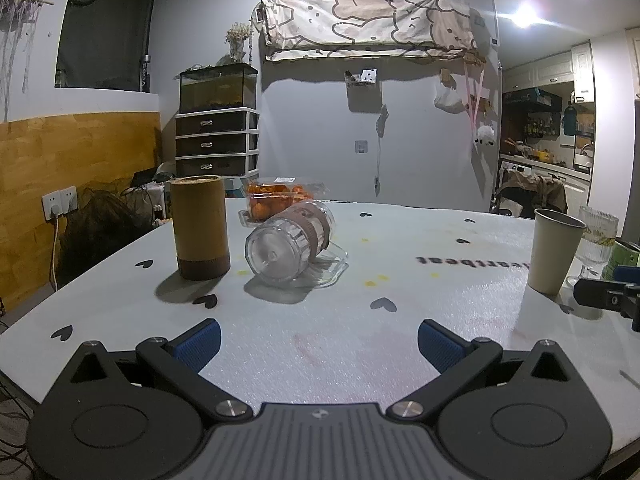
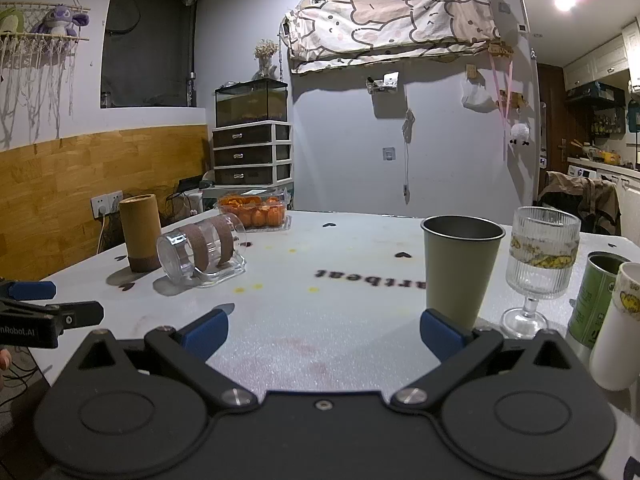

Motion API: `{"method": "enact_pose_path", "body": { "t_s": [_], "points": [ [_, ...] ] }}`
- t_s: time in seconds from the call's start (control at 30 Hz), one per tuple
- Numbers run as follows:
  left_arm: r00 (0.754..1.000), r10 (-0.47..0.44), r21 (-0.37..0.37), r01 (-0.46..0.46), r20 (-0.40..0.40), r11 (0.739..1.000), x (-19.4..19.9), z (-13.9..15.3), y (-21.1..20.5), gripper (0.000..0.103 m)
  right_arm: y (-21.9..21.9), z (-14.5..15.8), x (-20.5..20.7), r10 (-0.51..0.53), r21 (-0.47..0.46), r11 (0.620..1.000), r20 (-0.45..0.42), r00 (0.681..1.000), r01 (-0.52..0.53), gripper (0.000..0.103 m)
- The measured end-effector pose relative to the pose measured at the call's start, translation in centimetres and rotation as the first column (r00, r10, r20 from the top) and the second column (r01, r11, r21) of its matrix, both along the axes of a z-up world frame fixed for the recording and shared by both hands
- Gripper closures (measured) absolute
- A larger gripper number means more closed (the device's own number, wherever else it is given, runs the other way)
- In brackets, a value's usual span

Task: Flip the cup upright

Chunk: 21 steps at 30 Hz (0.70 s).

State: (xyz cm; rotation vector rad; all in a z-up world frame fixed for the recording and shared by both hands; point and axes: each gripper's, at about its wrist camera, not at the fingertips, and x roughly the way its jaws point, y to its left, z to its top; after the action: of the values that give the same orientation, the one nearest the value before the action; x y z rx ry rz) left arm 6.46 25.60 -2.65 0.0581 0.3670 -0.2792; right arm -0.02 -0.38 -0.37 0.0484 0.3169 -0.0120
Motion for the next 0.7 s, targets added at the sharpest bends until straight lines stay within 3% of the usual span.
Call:
{"method": "enact_pose_path", "body": {
  "t_s": [0.7],
  "points": [
    [1.0,-0.003,0.002,0.003,-0.005,1.0,0.11,-0.39,-0.23,0.0,-0.07,-0.09,0.03,0.001,0.001,1.0,0.0,1.0,-0.001,0.0]
  ]
}}
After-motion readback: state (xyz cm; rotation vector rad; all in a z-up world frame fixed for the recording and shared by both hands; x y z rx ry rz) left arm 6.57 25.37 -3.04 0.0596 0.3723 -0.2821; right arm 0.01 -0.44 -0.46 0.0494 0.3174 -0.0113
